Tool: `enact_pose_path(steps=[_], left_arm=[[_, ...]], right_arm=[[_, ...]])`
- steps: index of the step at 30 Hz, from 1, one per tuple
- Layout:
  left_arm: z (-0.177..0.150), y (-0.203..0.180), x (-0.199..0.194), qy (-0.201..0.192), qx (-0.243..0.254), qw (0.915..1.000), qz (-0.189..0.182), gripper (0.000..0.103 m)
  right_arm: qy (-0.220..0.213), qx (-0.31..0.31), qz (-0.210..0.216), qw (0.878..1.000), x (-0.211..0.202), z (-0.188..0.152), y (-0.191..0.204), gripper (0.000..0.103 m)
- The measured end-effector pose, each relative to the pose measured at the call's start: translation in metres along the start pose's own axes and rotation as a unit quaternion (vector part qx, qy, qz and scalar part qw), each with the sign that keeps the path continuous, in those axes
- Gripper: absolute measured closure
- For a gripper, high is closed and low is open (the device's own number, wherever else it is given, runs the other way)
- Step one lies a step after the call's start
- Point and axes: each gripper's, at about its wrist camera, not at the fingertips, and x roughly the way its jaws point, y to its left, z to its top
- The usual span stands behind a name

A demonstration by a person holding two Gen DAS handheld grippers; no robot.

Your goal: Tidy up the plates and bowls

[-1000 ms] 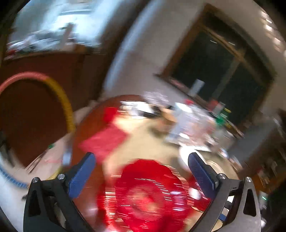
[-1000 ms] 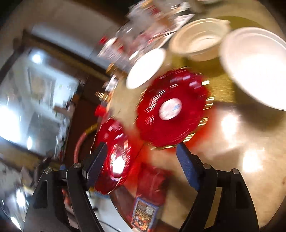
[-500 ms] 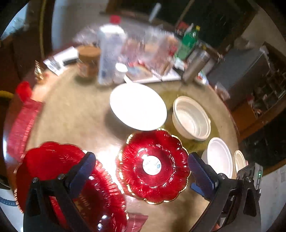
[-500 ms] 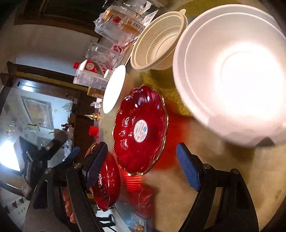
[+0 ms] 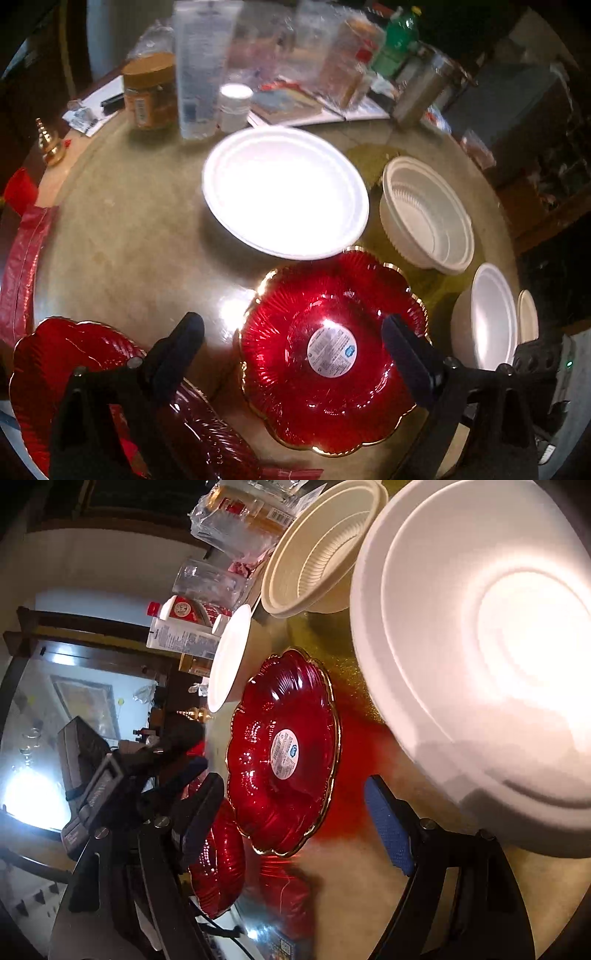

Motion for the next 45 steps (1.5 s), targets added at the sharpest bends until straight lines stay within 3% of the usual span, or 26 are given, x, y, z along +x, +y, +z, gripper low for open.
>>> enact_pose_path(steps=[3,4,5,7,9,11,13,16,28,45], left_arm=[[0.0,-0.001,0.013,0.019,0.006,0.9997,0.01,0.019],[0.0,-0.002,0.016,0.025,0.006,0.9996,0.01,0.027],[-0.001,-0.004,0.017,0.026,0.011,0.9995,0.014,0.029],[-0.003,-0.008,0.022,0.033,0.024,0.9988,0.028,0.034],[-0.005,-0.01,0.025,0.034,0.031,0.9982,0.039,0.04],[-0.005,-0.011,0.027,0.031,0.036,0.9974,0.054,0.047],[-0.004,-0.008,0.026,0.028,0.027,0.997,0.067,0.067],[-0.003,-0.005,0.026,0.03,0.029,0.996,0.079,0.089],[-0.003,-0.009,0.02,0.021,0.037,0.9949,0.091,0.091],[-0.031,0.007,-0.04,-0.036,0.023,0.9964,0.073,0.093]], right_arm=[[-0.007,0.0,0.001,1.0,-0.001,0.001,-0.001,0.028],[-0.006,0.002,0.001,1.0,0.0,0.001,-0.002,0.034],[-0.004,0.004,0.003,1.0,0.001,0.002,-0.004,0.038],[0.0,0.01,0.003,1.0,0.004,0.003,-0.008,0.058],[0.008,0.014,-0.001,1.0,0.008,0.003,-0.012,0.071],[0.007,0.014,-0.01,1.0,0.008,0.003,-0.014,0.077],[0.003,0.007,-0.027,1.0,0.006,0.003,-0.014,0.087],[-0.011,0.002,-0.045,0.999,0.002,0.003,-0.014,0.088],[-0.03,-0.026,-0.055,0.998,-0.003,0.005,-0.005,0.091],[-0.046,-0.09,-0.041,0.994,-0.017,-0.013,0.032,0.091]])
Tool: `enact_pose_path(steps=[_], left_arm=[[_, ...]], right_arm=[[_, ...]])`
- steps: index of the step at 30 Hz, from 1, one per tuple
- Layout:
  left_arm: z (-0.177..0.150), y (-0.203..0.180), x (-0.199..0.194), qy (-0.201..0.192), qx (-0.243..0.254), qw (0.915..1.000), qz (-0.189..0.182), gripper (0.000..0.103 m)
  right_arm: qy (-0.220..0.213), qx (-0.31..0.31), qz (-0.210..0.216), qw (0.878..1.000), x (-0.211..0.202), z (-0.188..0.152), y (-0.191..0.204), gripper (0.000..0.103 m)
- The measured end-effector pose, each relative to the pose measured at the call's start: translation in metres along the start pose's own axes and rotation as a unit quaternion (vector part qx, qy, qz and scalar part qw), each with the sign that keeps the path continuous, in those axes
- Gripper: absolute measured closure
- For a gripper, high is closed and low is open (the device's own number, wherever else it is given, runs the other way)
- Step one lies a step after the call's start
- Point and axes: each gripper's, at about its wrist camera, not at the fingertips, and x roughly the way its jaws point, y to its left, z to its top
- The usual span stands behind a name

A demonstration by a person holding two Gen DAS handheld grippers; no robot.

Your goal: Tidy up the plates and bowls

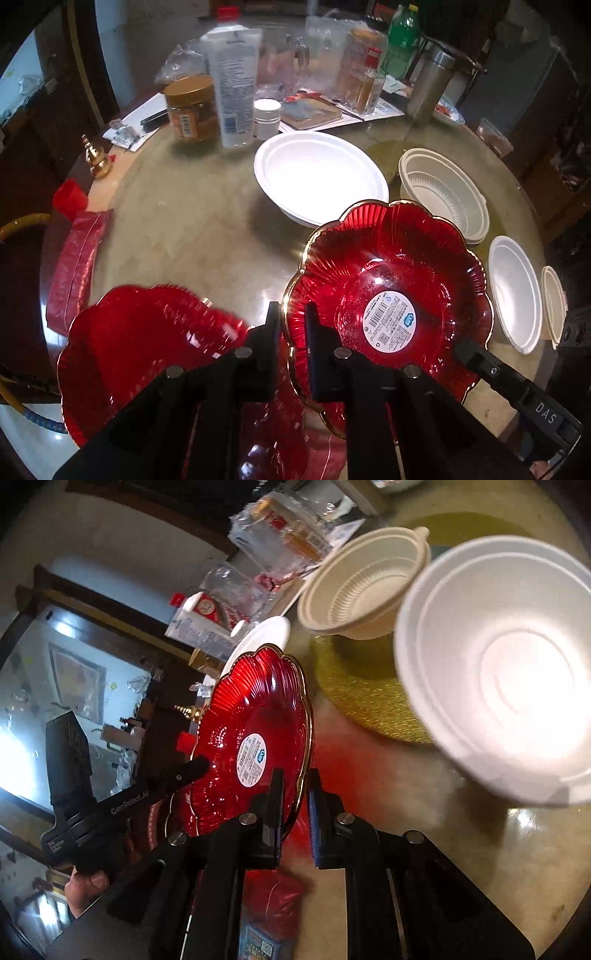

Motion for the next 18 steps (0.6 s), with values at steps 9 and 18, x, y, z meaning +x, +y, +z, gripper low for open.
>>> enact_pose_path(steps=[9,18], left_arm=[[-0.026,0.05,-0.038,-0.046,-0.046,0.9978,-0.009,0.093],[-0.061,0.11,-0.063,-0.085,-0.105,0.9908,0.003,0.093]], right_arm=[[0.016,-0.054,0.011,0.998,0.007,-0.014,0.047,0.091],[0.048,-0.113,0.028,0.992,0.038,-0.038,0.099,0.091]])
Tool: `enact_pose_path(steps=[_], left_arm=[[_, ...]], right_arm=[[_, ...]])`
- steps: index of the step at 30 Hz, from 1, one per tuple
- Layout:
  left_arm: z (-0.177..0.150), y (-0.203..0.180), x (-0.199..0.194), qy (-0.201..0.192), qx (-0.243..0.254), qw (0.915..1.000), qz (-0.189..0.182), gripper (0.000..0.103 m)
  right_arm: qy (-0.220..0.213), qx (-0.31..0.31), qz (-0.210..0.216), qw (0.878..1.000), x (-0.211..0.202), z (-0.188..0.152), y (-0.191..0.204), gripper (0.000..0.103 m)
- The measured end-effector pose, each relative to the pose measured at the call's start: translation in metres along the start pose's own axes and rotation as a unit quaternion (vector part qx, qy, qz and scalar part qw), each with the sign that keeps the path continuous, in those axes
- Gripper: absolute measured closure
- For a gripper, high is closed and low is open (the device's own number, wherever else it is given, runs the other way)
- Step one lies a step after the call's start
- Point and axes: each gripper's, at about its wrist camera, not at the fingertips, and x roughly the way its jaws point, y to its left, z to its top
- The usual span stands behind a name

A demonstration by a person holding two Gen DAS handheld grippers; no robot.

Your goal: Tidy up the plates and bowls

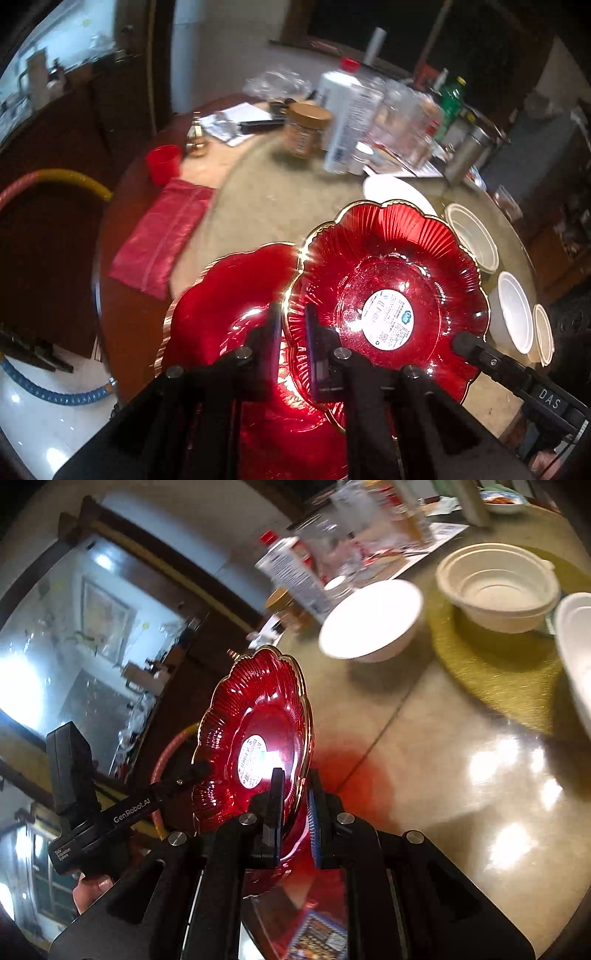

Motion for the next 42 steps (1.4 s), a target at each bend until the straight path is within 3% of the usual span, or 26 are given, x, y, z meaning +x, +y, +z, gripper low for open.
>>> enact_pose_path(steps=[7,18,29,42], left_arm=[[-0.025,0.036,-0.009,-0.016,-0.048,0.9987,0.008,0.093],[-0.044,0.059,0.007,0.01,-0.079,0.9965,0.026,0.093],[-0.044,0.049,0.01,0.002,-0.056,0.9967,0.059,0.093],[-0.044,0.032,0.018,-0.002,0.0,0.9919,0.127,0.087]], right_arm=[[0.028,-0.035,0.003,0.999,0.024,-0.015,0.026,0.091],[0.075,-0.057,-0.022,0.995,0.063,-0.029,0.028,0.091],[0.079,-0.066,-0.043,0.994,0.069,-0.029,0.027,0.091],[0.104,-0.102,-0.077,0.986,0.073,-0.03,0.038,0.089]])
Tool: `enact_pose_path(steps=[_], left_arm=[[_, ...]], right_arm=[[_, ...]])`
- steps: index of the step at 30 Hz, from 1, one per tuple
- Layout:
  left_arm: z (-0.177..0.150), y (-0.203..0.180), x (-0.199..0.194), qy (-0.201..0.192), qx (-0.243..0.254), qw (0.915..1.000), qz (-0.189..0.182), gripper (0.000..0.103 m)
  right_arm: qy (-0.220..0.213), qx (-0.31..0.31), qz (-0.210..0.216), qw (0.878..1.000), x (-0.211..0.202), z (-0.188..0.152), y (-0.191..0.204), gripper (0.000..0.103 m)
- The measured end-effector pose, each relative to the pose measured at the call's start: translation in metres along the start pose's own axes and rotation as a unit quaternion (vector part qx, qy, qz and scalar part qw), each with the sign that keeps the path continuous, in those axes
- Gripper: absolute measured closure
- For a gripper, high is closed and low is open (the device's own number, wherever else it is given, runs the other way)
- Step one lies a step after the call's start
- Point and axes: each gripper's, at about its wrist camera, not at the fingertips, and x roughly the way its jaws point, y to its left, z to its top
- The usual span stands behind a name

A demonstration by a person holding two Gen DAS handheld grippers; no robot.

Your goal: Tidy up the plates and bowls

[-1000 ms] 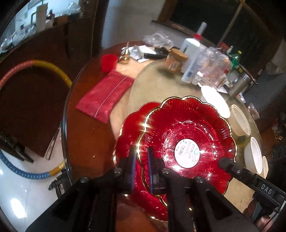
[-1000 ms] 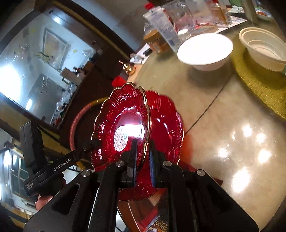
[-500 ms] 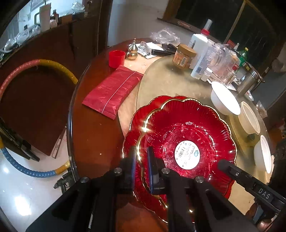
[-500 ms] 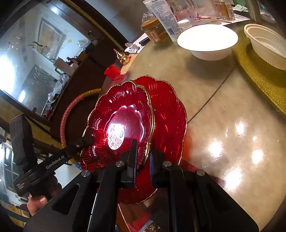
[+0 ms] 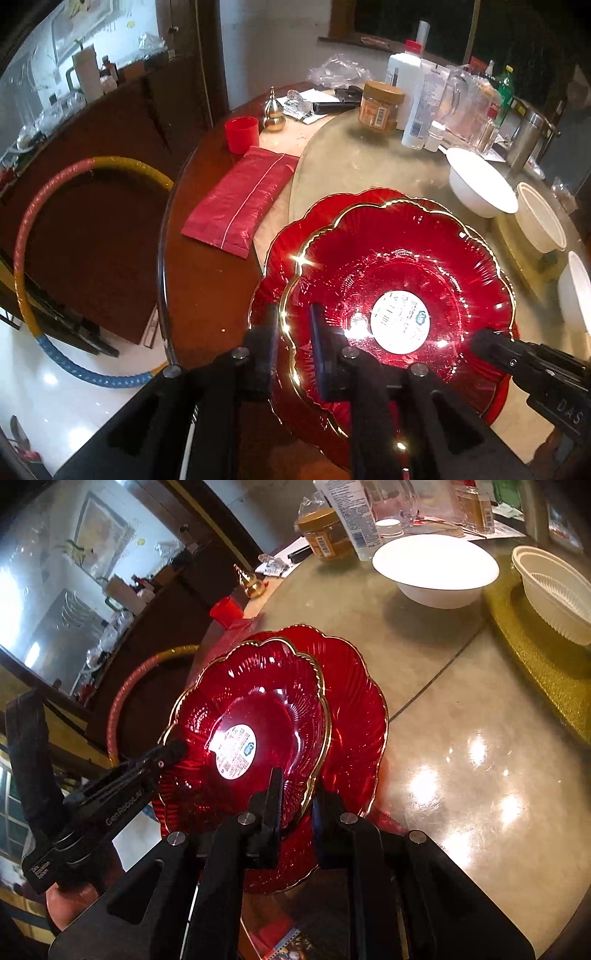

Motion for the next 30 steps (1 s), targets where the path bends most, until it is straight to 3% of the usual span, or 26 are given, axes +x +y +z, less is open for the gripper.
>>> enact_pose_path(steps=[2,6,8,11,13,15,17,22,23,24,27,30], left_arm=[[0.0,-0.001,0.0,-0.004,0.006,0.9999,0.007,0.087],[0.001,-0.002,-0.003,-0.007,0.011,0.9999,0.008,0.085],[0.002,-0.001,-0.006,-0.014,0.006,0.9999,0.0,0.078],[0.005,0.001,-0.01,-0.021,-0.008,0.9992,-0.034,0.054],[0.006,0.003,-0.016,-0.031,-0.022,0.9985,-0.038,0.024],[0.007,0.01,-0.027,-0.067,-0.046,0.9964,-0.026,0.021],[0.009,0.018,-0.035,-0.083,-0.071,0.9931,-0.042,0.021],[0.008,0.028,-0.065,-0.172,-0.115,0.9751,-0.08,0.021],[0.007,0.028,-0.072,-0.196,-0.119,0.9694,-0.087,0.021],[0.005,0.027,-0.08,-0.223,-0.122,0.9628,-0.093,0.021],[0.004,0.016,-0.097,-0.293,-0.102,0.9456,-0.099,0.017],[0.0,-0.008,-0.105,-0.336,-0.037,0.9346,-0.111,0.015]], right_arm=[[0.002,-0.008,-0.009,1.0,0.001,0.001,0.001,0.086],[0.011,-0.023,-0.018,1.0,0.0,0.004,0.005,0.07],[0.004,-0.024,-0.018,1.0,-0.003,0.005,0.005,0.063],[-0.015,-0.031,-0.029,0.999,-0.012,0.005,0.008,0.043],[-0.029,-0.039,-0.036,0.998,-0.018,0.005,0.01,0.038],[-0.04,-0.044,-0.046,0.997,-0.025,0.005,0.011,0.036],[-0.053,-0.048,-0.058,0.996,-0.033,0.005,0.009,0.031],[-0.132,0.004,-0.008,0.991,-0.067,0.006,-0.017,0.031],[-0.16,0.022,0.007,0.987,-0.077,0.006,-0.027,0.029],[-0.186,0.04,0.017,0.982,-0.086,0.005,-0.035,0.021],[-0.237,0.09,0.048,0.966,-0.103,0.001,-0.059,0.016],[-0.248,0.114,0.073,0.959,-0.106,0.0,-0.073,0.013]])
